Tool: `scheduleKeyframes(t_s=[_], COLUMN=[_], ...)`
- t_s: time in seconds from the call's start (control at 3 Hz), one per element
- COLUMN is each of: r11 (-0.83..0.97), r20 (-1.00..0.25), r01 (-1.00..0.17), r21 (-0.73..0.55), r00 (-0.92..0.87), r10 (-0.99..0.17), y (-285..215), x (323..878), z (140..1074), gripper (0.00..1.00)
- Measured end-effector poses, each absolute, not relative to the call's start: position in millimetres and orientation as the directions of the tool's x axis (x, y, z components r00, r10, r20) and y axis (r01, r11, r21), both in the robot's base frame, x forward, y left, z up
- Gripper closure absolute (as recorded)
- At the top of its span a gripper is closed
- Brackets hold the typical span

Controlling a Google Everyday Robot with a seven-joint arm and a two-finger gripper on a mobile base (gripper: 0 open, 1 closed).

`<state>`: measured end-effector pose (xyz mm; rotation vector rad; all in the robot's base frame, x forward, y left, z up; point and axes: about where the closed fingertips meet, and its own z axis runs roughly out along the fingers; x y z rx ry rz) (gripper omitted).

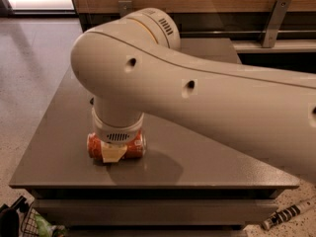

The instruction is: Knock coke can over

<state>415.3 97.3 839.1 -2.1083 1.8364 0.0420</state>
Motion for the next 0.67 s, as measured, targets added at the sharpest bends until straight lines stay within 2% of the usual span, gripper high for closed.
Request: scheduleKeyframes(t_s=[0.33,0.67], r11=[-0.106,-0.106], r20=[-0.244,-0.244], r01=[-0.966,-0.966], r21=[-0.238,-0.238], r00=[0.165,0.165], r10=[-0.956,-0.956], y=[97.9,97.9], x=[414.6,414.6], z=[839.7,839.7], gripper=[0.00,0.00])
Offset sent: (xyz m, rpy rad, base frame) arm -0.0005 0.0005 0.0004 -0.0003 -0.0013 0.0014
